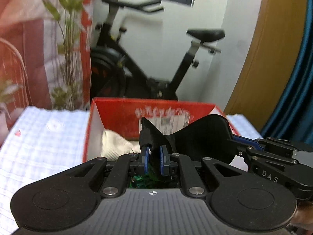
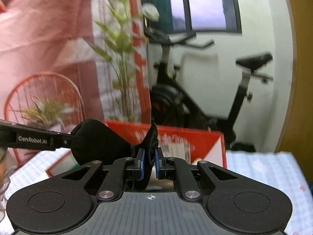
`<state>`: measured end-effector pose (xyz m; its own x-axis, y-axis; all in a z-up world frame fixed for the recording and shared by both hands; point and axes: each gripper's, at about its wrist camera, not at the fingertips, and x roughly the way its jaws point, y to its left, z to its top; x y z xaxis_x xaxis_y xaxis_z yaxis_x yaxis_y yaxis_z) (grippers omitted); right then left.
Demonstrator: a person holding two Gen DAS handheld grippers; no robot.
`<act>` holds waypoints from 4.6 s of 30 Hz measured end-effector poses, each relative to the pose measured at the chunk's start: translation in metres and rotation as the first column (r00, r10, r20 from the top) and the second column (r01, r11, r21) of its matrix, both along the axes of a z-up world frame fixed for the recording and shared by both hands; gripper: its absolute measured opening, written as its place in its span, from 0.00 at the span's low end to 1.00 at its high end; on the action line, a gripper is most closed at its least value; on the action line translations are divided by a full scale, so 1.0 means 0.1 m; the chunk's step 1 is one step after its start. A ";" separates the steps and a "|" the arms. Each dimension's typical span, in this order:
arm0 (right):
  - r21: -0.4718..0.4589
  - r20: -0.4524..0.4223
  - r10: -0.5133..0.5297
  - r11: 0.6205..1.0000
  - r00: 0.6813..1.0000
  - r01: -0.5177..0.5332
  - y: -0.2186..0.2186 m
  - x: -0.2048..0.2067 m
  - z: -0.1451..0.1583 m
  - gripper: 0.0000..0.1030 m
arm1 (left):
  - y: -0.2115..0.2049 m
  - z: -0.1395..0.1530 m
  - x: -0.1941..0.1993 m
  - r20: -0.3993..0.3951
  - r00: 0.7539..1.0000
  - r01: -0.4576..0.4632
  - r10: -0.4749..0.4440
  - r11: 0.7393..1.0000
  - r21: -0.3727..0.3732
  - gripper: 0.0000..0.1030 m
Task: Organize soft objects
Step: 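Lift the black eye mask with both tools and release it into the box, then lower both tools onto the pink knit scarf and close them on it, then lift the pink scarf with both tools and release it into the box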
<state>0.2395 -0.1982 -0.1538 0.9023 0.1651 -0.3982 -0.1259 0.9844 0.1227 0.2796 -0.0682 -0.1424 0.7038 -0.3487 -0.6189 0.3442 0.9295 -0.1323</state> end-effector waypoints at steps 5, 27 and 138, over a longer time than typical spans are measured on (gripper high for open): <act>0.014 -0.095 -0.036 0.999 0.995 0.038 -0.01 0.23 -0.24 0.09 | -0.01 -0.20 0.23 -0.085 0.996 -0.035 0.031 0.999 -0.040 0.12; -0.098 -0.030 -0.129 0.987 0.991 0.125 -0.10 0.07 -0.28 0.46 | 0.17 0.09 0.05 0.052 0.996 -0.071 0.071 0.997 -0.003 0.64; -0.019 -0.204 -0.086 0.996 0.975 0.084 -0.16 -1.05 -1.57 0.69 | 0.76 -1.23 -1.56 -0.108 0.974 -0.205 0.197 0.977 -0.067 0.28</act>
<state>0.1344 -0.2145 -0.3109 0.8121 0.0861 -0.5772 -0.0145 0.9917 0.1276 0.1234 0.0082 -0.2658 0.7000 -0.2559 -0.6667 0.1329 0.9640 -0.2304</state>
